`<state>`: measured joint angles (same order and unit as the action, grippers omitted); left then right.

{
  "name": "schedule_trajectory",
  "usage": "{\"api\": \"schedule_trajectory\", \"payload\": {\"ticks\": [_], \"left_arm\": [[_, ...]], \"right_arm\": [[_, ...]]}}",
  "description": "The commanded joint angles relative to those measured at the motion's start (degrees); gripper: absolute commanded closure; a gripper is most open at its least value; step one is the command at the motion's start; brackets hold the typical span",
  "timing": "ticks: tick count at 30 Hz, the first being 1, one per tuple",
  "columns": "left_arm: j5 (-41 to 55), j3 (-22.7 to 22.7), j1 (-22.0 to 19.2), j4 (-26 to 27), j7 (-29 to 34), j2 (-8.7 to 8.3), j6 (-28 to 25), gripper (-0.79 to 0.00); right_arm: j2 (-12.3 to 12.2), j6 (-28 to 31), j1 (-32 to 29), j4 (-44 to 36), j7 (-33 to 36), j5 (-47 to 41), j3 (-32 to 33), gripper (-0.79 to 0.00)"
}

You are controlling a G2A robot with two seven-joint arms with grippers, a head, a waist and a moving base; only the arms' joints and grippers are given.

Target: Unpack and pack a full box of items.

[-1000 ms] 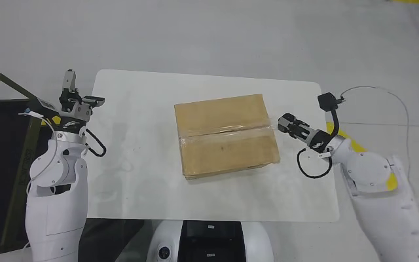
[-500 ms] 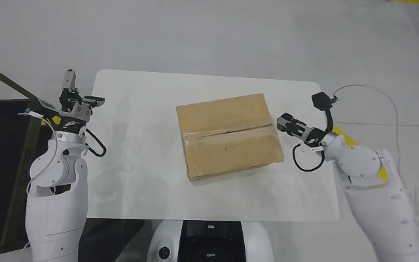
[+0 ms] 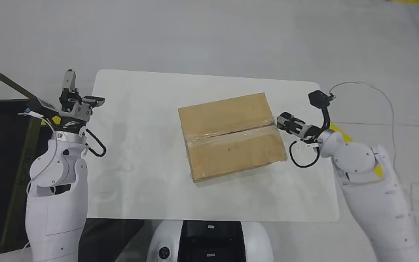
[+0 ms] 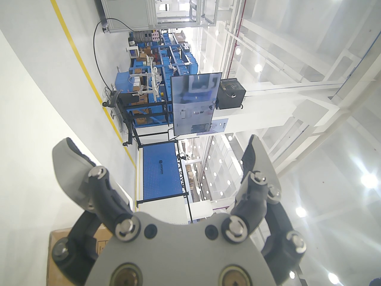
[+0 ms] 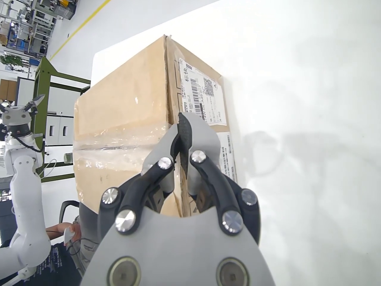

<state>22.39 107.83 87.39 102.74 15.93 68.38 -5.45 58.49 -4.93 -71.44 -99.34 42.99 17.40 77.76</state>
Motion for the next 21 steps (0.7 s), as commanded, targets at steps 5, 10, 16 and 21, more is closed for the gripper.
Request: {"api": "schedule_trajectory", "payload": {"ticks": [5, 10, 16, 21], "left_arm": [[0.0, 0.0, 0.0, 0.0, 0.0, 0.0, 0.0, -0.785], [0.0, 0.0, 0.0, 0.0, 0.0, 0.0, 0.0, -0.785], [0.0, 0.0, 0.0, 0.0, 0.0, 0.0, 0.0, -0.785], [0.0, 0.0, 0.0, 0.0, 0.0, 0.0, 0.0, -0.785]], "right_arm": [[0.0, -0.9, -0.1, -0.1, -0.3, -0.1, 0.3, -0.616], [-0.1, -1.4, -1.4, -1.1, -1.2, -0.2, 1.7, -0.785], [-0.3, -1.9, -3.4, -2.8, -3.5, -0.9, 4.3, -0.785], [-0.3, -0.7, -5.1, -5.6, -6.0, -2.4, 6.9, -0.72]]}}
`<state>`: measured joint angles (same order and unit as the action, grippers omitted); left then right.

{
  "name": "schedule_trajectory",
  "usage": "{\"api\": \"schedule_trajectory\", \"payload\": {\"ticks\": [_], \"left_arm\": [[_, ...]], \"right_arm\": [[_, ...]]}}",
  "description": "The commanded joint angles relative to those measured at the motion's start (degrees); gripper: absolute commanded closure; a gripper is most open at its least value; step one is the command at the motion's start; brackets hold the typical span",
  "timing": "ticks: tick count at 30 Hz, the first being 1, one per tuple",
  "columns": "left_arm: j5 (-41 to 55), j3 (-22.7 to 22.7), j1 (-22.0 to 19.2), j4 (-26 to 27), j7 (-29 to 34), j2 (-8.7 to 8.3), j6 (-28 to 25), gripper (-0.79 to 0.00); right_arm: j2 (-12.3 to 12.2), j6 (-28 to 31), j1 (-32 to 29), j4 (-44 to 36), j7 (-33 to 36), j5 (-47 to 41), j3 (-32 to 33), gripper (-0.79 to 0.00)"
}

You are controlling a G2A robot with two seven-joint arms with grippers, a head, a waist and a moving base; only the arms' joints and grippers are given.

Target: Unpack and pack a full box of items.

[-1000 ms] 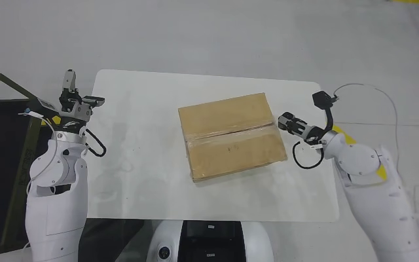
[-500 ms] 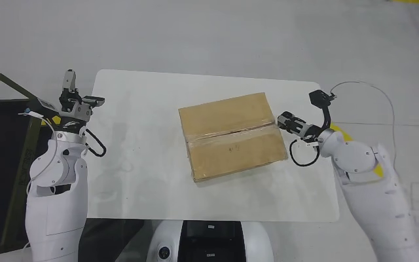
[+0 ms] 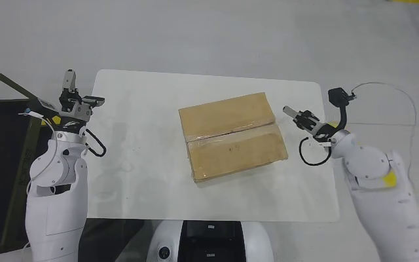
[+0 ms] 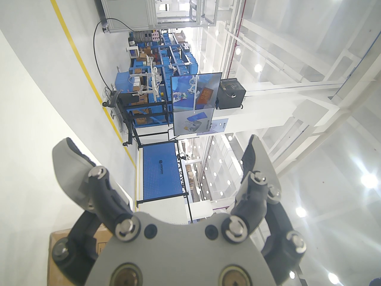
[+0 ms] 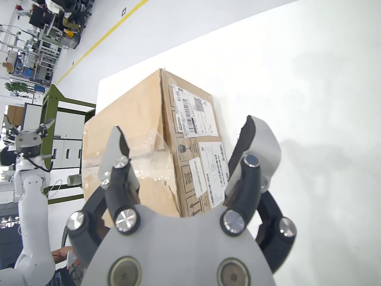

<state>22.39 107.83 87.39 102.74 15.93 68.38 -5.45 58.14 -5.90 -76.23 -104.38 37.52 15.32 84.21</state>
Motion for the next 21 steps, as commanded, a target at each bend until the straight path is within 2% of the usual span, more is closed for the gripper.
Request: {"api": "schedule_trajectory", "payload": {"ticks": [1, 2, 4, 5, 10, 21], "left_arm": [[0.0, 0.0, 0.0, 0.0, 0.0, 0.0, 0.0, -0.785], [0.0, 0.0, 0.0, 0.0, 0.0, 0.0, 0.0, -0.785], [0.0, 0.0, 0.0, 0.0, 0.0, 0.0, 0.0, -0.785], [0.0, 0.0, 0.0, 0.0, 0.0, 0.0, 0.0, -0.785], [0.0, 0.0, 0.0, 0.0, 0.0, 0.0, 0.0, -0.785], [0.0, 0.0, 0.0, 0.0, 0.0, 0.0, 0.0, -0.785]], "right_arm": [[0.0, 0.5, -0.7, -1.3, -1.1, -0.6, 0.8, -0.496], [0.0, 0.8, -1.0, -2.1, -1.7, -0.8, 1.1, -0.339], [0.0, 1.2, -1.6, -3.4, -2.6, -1.2, 1.8, -0.086], [0.0, 1.2, -1.7, -4.0, -3.1, -1.1, 2.0, 0.0], [0.2, 0.7, -0.8, -5.8, -2.2, -0.7, -0.1, 0.0], [1.2, 1.5, 5.1, -4.8, 4.4, -2.0, -9.5, 0.0]]}}
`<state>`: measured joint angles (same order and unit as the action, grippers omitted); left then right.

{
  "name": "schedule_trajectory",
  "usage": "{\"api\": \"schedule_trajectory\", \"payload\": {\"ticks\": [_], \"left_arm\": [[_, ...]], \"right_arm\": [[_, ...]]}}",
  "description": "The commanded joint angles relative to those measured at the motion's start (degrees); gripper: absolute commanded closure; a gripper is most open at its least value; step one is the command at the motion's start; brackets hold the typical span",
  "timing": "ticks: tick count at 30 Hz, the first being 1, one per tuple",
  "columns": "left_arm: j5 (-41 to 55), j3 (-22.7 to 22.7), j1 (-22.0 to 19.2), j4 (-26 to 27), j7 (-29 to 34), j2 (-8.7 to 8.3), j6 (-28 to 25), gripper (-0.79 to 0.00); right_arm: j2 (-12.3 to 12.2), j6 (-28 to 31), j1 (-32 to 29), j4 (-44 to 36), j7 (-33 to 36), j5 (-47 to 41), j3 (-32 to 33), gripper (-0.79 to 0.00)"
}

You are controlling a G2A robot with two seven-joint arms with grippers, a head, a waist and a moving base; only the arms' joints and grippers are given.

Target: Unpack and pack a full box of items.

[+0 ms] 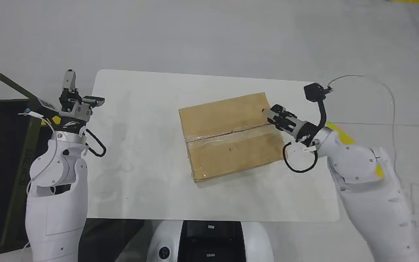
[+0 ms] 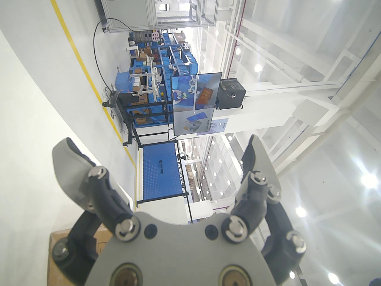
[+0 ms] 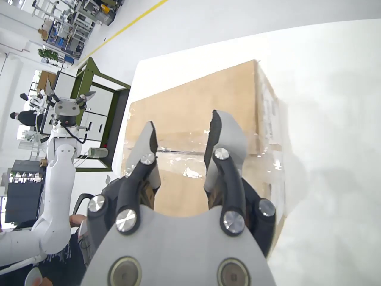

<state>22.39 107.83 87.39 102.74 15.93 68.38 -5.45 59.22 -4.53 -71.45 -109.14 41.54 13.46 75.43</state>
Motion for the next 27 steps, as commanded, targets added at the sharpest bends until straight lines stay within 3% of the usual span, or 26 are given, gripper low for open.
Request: {"api": "schedule_trajectory", "payload": {"ticks": [1, 7, 16, 27], "left_arm": [[0.0, 0.0, 0.0, 0.0, 0.0, 0.0, 0.0, -0.785], [0.0, 0.0, 0.0, 0.0, 0.0, 0.0, 0.0, -0.785], [0.0, 0.0, 0.0, 0.0, 0.0, 0.0, 0.0, -0.785], [0.0, 0.0, 0.0, 0.0, 0.0, 0.0, 0.0, -0.785]], "right_arm": [[0.2, 0.2, 0.8, 0.2, 0.7, -0.4, -1.4, 0.0], [1.0, -0.4, 4.3, 2.9, 2.0, -4.6, -5.5, 0.0], [2.3, -4.7, 9.8, 6.5, 4.4, -4.0, -11.9, 0.0], [2.9, -8.5, 12.7, 11.3, 7.3, -4.4, -14.3, 0.0]]}}
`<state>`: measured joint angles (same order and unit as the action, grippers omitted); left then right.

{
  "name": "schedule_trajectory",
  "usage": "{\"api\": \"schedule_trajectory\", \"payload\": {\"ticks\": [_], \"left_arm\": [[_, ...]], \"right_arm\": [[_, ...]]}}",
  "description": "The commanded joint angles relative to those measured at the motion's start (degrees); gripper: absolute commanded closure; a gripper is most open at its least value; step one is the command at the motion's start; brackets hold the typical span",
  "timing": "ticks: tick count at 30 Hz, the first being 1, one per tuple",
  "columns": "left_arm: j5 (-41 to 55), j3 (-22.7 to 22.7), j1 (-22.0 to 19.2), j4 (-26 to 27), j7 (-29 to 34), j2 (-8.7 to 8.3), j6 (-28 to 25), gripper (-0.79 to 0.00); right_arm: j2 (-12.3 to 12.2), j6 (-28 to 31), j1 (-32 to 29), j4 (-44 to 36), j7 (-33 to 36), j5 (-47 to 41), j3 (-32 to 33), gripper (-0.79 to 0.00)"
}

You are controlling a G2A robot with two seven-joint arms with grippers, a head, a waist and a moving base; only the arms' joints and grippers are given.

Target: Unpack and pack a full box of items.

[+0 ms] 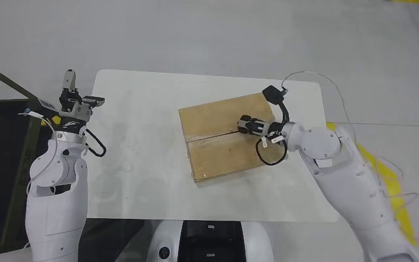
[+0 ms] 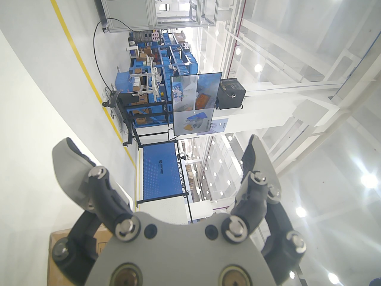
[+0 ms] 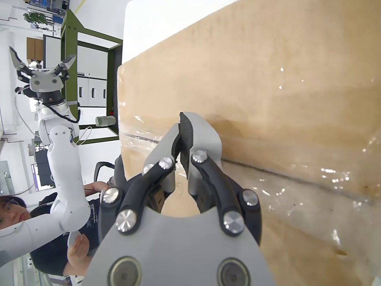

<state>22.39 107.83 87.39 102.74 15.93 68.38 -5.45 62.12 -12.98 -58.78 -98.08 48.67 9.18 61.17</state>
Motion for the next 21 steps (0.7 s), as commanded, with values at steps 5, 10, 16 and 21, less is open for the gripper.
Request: {"api": "schedule_trajectory", "payload": {"ticks": [5, 10, 16, 21], "left_arm": [[0.0, 0.0, 0.0, 0.0, 0.0, 0.0, 0.0, -0.785], [0.0, 0.0, 0.0, 0.0, 0.0, 0.0, 0.0, -0.785], [0.0, 0.0, 0.0, 0.0, 0.0, 0.0, 0.0, -0.785], [0.0, 0.0, 0.0, 0.0, 0.0, 0.0, 0.0, -0.785]], "right_arm": [[-0.1, 0.0, -0.2, 1.0, 1.3, -0.7, 0.6, 0.0], [-0.2, -0.7, 0.0, 2.6, 2.3, -1.4, 1.6, 0.0], [-0.3, 0.5, 0.0, 3.0, 3.6, -3.6, 2.7, 0.0], [-0.7, -0.4, -1.0, 3.5, 4.2, -5.1, 5.2, 0.0]]}}
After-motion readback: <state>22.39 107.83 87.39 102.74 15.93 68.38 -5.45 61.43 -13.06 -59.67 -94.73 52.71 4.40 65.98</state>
